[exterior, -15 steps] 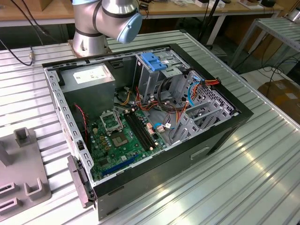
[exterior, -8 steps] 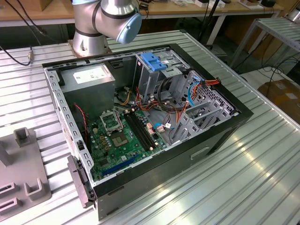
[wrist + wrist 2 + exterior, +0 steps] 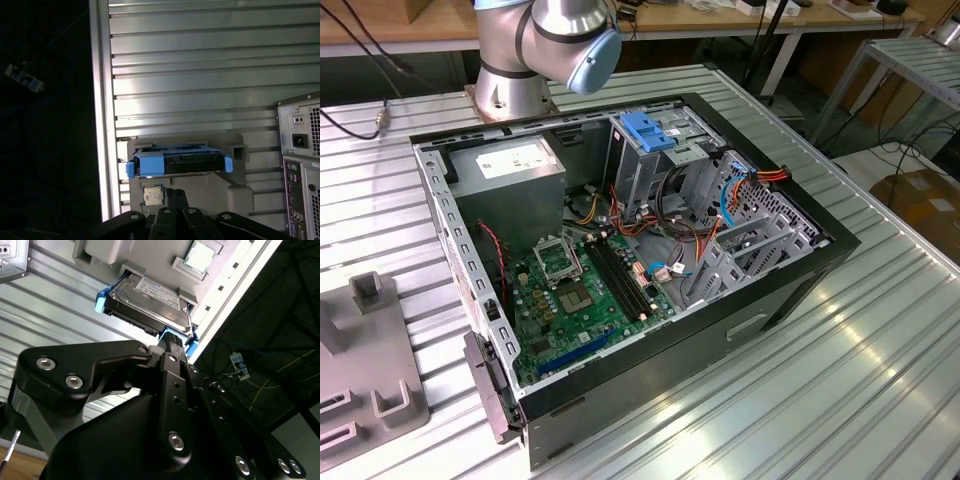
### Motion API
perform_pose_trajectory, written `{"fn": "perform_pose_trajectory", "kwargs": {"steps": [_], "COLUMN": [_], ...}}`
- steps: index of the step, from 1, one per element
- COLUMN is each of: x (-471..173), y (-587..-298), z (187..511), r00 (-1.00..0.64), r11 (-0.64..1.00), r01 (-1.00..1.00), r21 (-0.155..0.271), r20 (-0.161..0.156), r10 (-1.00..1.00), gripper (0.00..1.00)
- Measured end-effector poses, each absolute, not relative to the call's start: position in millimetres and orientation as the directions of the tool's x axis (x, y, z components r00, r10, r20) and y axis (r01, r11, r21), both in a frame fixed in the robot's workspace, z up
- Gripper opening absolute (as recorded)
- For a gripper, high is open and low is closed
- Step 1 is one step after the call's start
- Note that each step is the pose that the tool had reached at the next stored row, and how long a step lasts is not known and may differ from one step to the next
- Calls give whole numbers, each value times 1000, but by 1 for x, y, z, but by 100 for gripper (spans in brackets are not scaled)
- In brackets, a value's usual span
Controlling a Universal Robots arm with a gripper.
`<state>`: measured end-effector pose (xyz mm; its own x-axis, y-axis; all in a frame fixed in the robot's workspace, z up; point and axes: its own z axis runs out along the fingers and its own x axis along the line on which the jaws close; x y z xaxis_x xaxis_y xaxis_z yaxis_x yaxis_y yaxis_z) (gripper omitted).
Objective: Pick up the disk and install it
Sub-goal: 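Reach for the disk, then pick up the disk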
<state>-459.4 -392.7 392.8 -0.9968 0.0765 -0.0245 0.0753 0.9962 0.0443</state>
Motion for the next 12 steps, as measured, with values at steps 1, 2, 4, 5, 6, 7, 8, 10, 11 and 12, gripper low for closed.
{"fn": "perform_pose_trajectory", "kwargs": {"steps": [1, 2, 4, 5, 6, 7, 8, 10, 11, 12], "x": [-460, -460, -460, -461, -461, -461, -461, -461, -462, -462], "y": [-391, -390, -388, -387, -387, -387, -387, -387, -387, -387], "z": [393, 392, 392, 392, 392, 392, 392, 392, 392, 392], "r00": [-997, -997, -997, -997, -997, -997, -997, -997, -997, -997], "r11": [996, 996, 996, 996, 996, 996, 996, 996, 996, 996], "r01": [75, 75, 75, 75, 75, 75, 75, 75, 75, 75], "r21": [44, 44, 44, 44, 44, 44, 44, 44, 44, 44], "r20": [-24, -24, -24, -25, -24, -24, -24, -24, -24, -24], "r10": [76, 77, 77, 77, 76, 77, 77, 76, 77, 77], "gripper": [10, 10, 10, 10, 10, 10, 10, 10, 10, 10]}}
